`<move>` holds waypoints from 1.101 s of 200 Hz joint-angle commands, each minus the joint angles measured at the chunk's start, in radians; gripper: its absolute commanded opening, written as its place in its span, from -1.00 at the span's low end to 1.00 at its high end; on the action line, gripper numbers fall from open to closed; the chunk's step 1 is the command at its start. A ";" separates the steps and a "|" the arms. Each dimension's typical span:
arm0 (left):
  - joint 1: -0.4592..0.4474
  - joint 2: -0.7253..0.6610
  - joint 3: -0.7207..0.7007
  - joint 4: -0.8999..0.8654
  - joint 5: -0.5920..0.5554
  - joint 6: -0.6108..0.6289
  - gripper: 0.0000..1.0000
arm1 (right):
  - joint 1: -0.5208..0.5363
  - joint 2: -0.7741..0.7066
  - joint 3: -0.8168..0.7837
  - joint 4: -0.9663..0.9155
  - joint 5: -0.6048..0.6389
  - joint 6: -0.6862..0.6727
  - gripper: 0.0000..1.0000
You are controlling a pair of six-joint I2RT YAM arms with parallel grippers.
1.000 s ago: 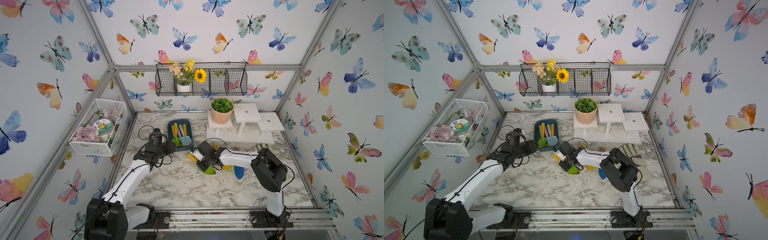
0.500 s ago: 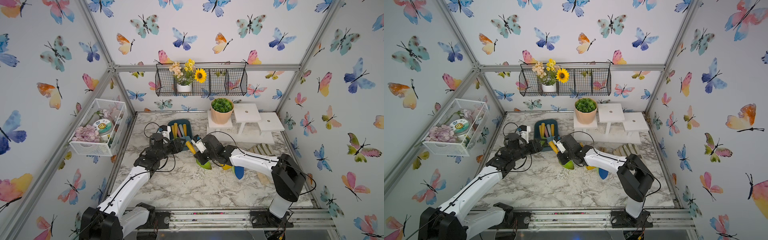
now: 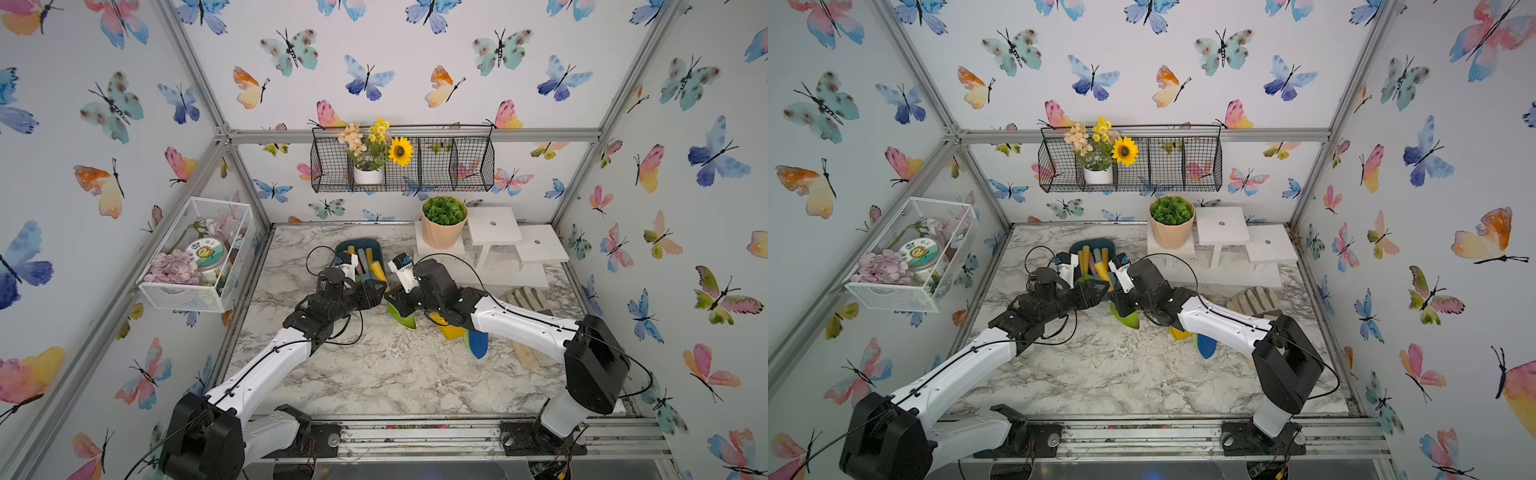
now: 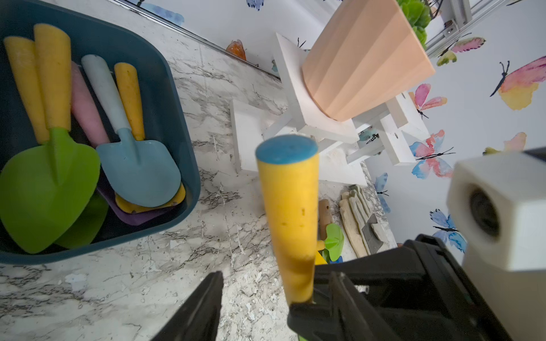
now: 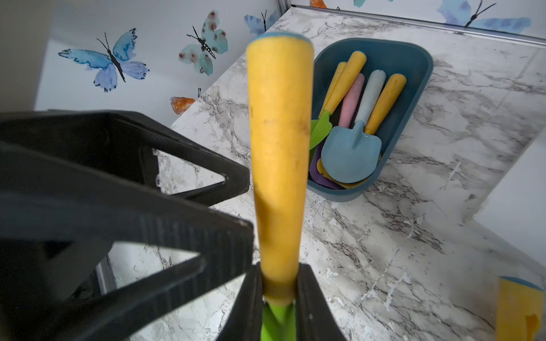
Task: Put the shovel into the storage box
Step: Place the shovel in the storage box.
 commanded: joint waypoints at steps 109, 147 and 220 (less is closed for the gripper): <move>-0.028 0.115 0.097 0.110 0.020 -0.010 -0.08 | -0.019 -0.045 -0.026 0.076 -0.035 0.042 -0.84; -0.029 0.125 0.110 0.112 0.025 -0.008 -0.45 | -0.022 -0.045 -0.025 0.076 -0.037 0.047 -0.82; -0.004 0.204 0.242 -0.040 -0.004 0.028 -0.96 | -0.037 -0.077 -0.055 0.026 0.035 0.071 -0.24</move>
